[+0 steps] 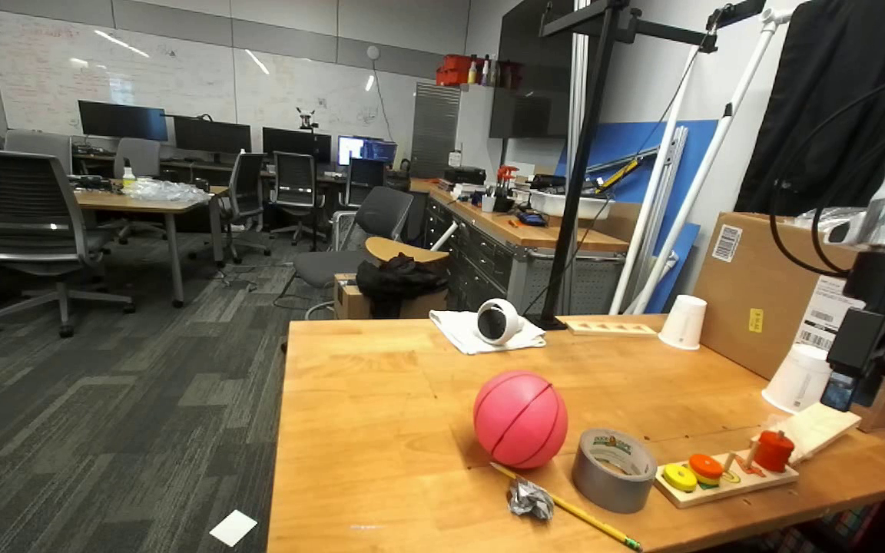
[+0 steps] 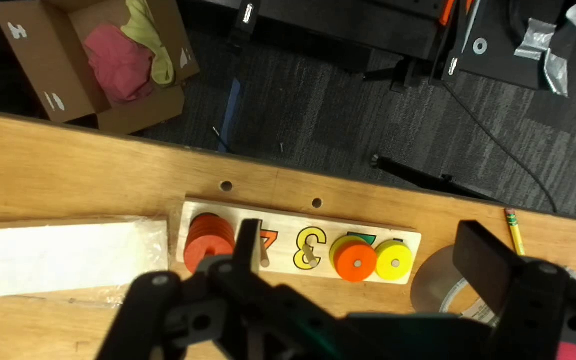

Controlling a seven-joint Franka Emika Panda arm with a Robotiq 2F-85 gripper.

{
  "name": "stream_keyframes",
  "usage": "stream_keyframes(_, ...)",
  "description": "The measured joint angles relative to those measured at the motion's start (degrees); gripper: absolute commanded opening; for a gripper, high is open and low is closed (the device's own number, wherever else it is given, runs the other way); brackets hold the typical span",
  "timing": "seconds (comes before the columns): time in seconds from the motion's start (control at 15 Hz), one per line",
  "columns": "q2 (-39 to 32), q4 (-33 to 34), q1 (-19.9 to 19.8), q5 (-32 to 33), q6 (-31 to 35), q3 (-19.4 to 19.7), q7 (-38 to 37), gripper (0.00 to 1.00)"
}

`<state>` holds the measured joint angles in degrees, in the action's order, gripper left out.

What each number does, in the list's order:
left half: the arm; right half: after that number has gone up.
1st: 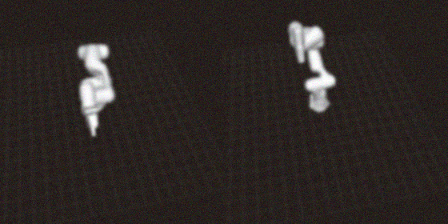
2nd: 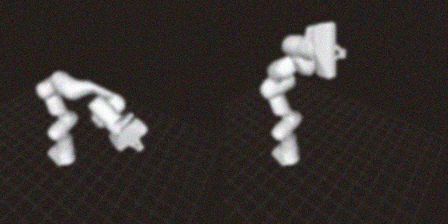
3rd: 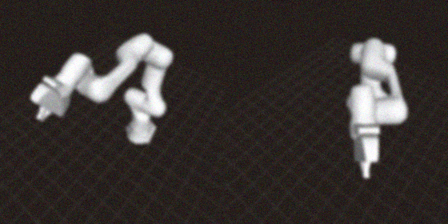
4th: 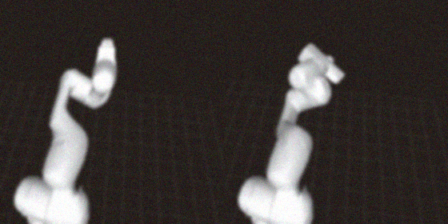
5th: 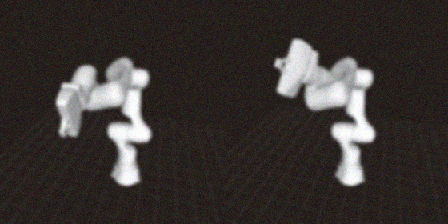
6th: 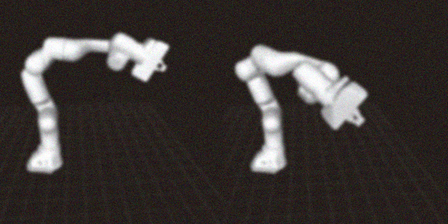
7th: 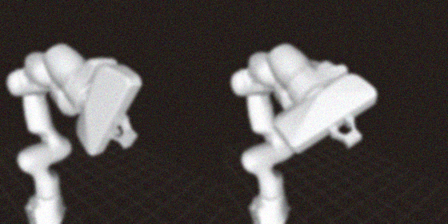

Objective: Push the ball to the right.

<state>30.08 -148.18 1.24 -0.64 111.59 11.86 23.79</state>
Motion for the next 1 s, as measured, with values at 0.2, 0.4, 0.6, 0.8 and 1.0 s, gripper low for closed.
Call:
stream_keyframes(0.2, 0.0, 0.0, 0.0, 0.0, 0.0, 0.0, 0.0, 1.0)
stream_keyframes(0.4, 0.0, 0.0, 0.0, 0.0, 0.0, 0.0, 0.0, 1.0)
stream_keyframes(0.6, -0.04, -0.25, -0.1, 0.0, -0.01, -0.2, 0.0, 1.0)
stream_keyframes(0.8, 0.06, -1.41, 0.11, 0.0, 0.03, -1.86, 0.0, 1.0)
stream_keyframes(1.0, 0.59, -2.98, 1.62, -0.17, 0.6, -4.26, 0.0, 1.0)
